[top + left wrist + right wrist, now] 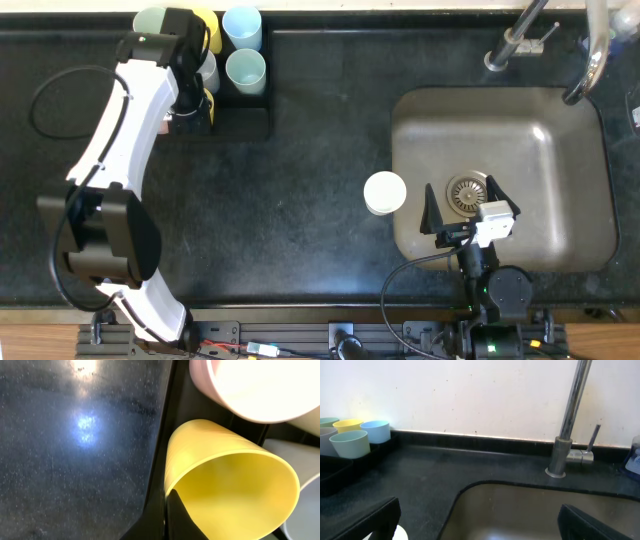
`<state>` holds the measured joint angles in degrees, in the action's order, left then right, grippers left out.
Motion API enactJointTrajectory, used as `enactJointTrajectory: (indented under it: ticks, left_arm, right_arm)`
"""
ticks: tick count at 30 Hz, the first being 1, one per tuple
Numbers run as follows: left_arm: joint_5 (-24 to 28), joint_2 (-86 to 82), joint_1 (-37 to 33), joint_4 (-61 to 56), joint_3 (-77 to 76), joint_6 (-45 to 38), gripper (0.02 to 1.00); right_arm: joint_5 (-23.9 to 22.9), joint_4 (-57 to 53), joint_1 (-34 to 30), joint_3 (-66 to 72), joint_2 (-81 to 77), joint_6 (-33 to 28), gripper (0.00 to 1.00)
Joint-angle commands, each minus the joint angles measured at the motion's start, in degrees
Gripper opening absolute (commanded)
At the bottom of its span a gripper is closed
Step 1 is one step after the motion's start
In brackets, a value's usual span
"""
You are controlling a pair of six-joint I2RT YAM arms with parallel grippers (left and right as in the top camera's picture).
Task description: Store Cups
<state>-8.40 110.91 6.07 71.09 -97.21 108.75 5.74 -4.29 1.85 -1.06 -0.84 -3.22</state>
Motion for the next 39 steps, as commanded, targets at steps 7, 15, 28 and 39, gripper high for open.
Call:
enactJointTrajectory:
  ticks: [7, 15, 28, 39]
  left_arm:
    - [-1.66, 0.33, -0.55, 0.35, 0.50, 1.25, 0.088]
    - [-1.73, 0.33, -0.55, 0.37, 0.52, 1.22, 0.148]
    - [-21.24, -17.44, 5.46, -0.33, 0.52, -10.91, 0.391]
    - [-11.47, -41.94, 5.60, -42.82, 13.57, -81.07, 0.389]
  right_arm:
    - [-0.02, 0.33, -0.33, 0.79, 0.59, -0.20, 0.996]
    - [-0.02, 0.33, -0.33, 0.79, 0.59, -0.20, 0.996]
    - [-0.02, 0.33, -0.33, 0.79, 0.59, -0.20, 0.993]
    - [-0.02, 0.33, -0.33, 0.79, 0.59, -0.20, 0.998]
